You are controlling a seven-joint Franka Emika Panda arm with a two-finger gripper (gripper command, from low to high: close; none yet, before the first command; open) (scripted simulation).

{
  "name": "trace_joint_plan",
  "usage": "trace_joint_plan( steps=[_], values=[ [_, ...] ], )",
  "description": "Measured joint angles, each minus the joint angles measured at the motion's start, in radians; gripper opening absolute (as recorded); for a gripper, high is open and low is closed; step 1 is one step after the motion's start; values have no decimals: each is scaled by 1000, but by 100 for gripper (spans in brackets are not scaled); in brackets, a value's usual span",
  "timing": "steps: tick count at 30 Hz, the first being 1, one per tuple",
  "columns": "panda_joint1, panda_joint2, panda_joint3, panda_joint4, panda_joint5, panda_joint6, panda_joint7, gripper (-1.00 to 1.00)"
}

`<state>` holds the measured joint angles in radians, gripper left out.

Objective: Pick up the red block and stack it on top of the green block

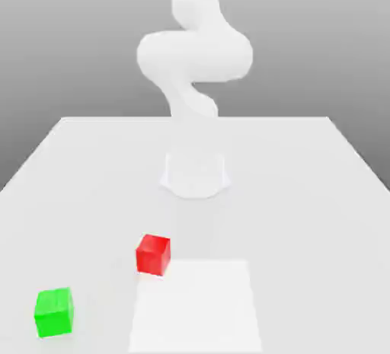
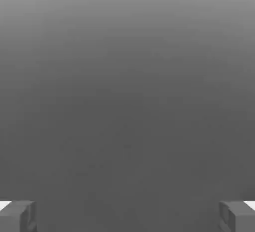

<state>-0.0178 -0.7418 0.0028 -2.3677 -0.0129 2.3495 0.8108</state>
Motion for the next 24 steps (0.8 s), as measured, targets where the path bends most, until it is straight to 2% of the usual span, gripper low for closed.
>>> trace_joint_plan(
  steps=[16,19,23,24],
  values=[
    [-130,504,-71,-534,-38,412,42,0],
    [-139,707,-84,-569,2,568,14,0],
    [-173,871,-38,-557,58,706,-26,0],
    [-185,901,-26,-553,63,731,-30,-100]
  ],
)
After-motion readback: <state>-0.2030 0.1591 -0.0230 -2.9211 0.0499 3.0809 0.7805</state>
